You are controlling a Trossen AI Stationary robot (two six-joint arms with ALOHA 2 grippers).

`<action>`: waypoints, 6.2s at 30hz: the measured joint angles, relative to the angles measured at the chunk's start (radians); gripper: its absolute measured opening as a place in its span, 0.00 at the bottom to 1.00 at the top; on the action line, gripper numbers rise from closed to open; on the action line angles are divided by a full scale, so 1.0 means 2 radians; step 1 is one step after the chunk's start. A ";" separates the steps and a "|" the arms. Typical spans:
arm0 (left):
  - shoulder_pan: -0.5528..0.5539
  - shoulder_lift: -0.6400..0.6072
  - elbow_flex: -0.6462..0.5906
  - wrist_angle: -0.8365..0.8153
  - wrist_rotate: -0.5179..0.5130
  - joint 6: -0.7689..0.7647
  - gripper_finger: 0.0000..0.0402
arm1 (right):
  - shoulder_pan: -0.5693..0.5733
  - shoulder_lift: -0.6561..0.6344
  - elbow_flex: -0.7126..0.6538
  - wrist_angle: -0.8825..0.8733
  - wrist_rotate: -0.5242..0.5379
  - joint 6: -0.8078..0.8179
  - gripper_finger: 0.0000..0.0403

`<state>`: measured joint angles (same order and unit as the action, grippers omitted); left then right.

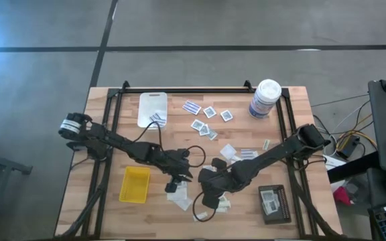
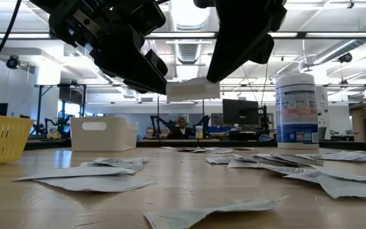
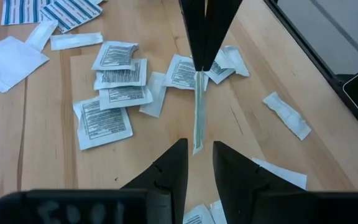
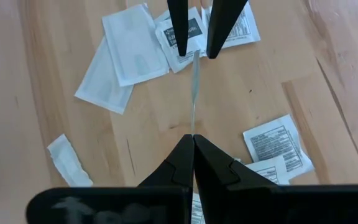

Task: Pick & Place First Aid Supplies
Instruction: Put the green bandage into the yellow bin, then put the towelette pack into the black bin

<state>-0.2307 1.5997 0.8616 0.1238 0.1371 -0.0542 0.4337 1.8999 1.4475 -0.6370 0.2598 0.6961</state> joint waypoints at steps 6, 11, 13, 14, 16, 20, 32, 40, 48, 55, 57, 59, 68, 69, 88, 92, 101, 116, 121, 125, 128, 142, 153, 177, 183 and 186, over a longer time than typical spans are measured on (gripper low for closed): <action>0.000 0.000 0.000 0.002 0.000 0.000 0.22 | -0.003 0.000 0.000 0.026 0.003 0.000 0.02; 0.000 0.000 0.000 0.003 0.000 -0.001 0.22 | -0.007 0.000 0.000 0.027 0.008 0.000 0.02; 0.000 0.000 0.000 0.003 0.000 -0.001 0.22 | -0.007 0.000 0.000 0.027 0.009 0.000 0.02; 0.000 0.000 0.000 0.003 0.001 -0.001 0.21 | -0.007 0.000 0.000 0.027 0.009 0.000 0.02; 0.000 0.000 0.000 0.002 0.006 -0.003 0.20 | -0.007 0.000 0.000 0.026 0.010 -0.001 0.02; 0.000 0.000 0.000 0.002 0.015 -0.004 0.12 | -0.007 0.000 0.000 0.026 0.010 -0.005 0.02; 0.000 0.000 0.000 -0.002 0.015 -0.016 0.00 | -0.007 0.000 0.000 0.025 0.012 -0.005 0.07; 0.000 0.000 0.000 -0.052 0.013 -0.045 0.00 | -0.011 -0.001 0.000 0.011 0.014 -0.004 0.20; -0.005 -0.038 0.000 -0.159 -0.004 -0.070 0.00 | -0.011 -0.008 0.000 -0.059 0.014 0.006 0.24; -0.031 -0.105 0.000 -0.258 -0.047 -0.114 0.00 | -0.010 -0.008 0.000 -0.079 0.014 0.004 0.22; -0.042 -0.125 0.000 -0.288 -0.061 -0.132 0.00 | -0.010 -0.008 0.000 -0.089 0.014 0.002 0.20; -0.056 -0.145 0.000 -0.324 -0.074 -0.153 0.00 | -0.010 -0.008 0.000 -0.101 0.014 0.002 0.19; -0.123 -0.212 0.000 -0.454 -0.139 -0.277 0.00 | -0.010 -0.008 0.000 -0.125 0.015 0.000 0.16; -0.130 -0.217 0.000 -0.464 -0.140 -0.291 0.00 | -0.010 -0.008 0.000 -0.125 0.015 0.000 0.16; -0.242 -0.222 0.000 -0.550 -0.154 -0.507 0.00 | -0.010 -0.008 -0.001 -0.176 0.042 0.000 0.17; -0.255 -0.207 -0.006 -0.542 -0.171 -0.542 0.00 | -0.012 -0.008 -0.001 -0.204 0.073 0.000 0.16; -0.259 -0.167 -0.008 -0.532 -0.189 -0.600 0.00 | -0.022 -0.008 -0.001 -0.232 0.104 -0.007 0.16; -0.259 -0.124 -0.008 -0.532 -0.136 -0.670 0.00 | -0.041 -0.008 -0.001 -0.239 0.134 -0.034 0.17; -0.259 -0.124 -0.008 -0.532 -0.123 -0.671 0.00 | -0.045 -0.008 -0.001 -0.239 0.134 -0.032 0.16; -0.259 -0.124 -0.008 -0.533 -0.123 -0.667 0.00 | -0.045 -0.008 -0.001 -0.238 0.134 -0.032 0.17; -0.259 -0.124 -0.008 -0.533 -0.121 -0.667 0.00 | -0.045 -0.008 -0.001 -0.238 0.134 -0.031 0.18; -0.259 -0.124 -0.008 -0.534 -0.086 -0.629 0.01 | -0.045 -0.008 -0.001 -0.238 0.134 -0.030 0.21; -0.257 -0.125 -0.008 -0.534 -0.076 -0.623 0.29 | -0.045 -0.008 -0.001 -0.238 0.133 -0.024 0.21; -0.253 -0.203 0.036 -0.523 -0.236 -0.491 0.34 | -0.023 -0.033 -0.020 -0.390 0.130 0.134 0.17; -0.243 -0.202 0.038 -0.467 -0.306 -0.401 0.34 | -0.007 -0.058 -0.056 -0.383 0.126 0.190 0.17; -0.234 -0.197 0.037 -0.431 -0.324 -0.357 0.34 | 0.001 -0.075 -0.078 -0.367 0.108 0.217 0.17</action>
<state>-0.6988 1.2051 0.9360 -0.7380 -0.5110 -0.7680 0.4354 1.7500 1.2918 -1.3709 0.4759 1.1292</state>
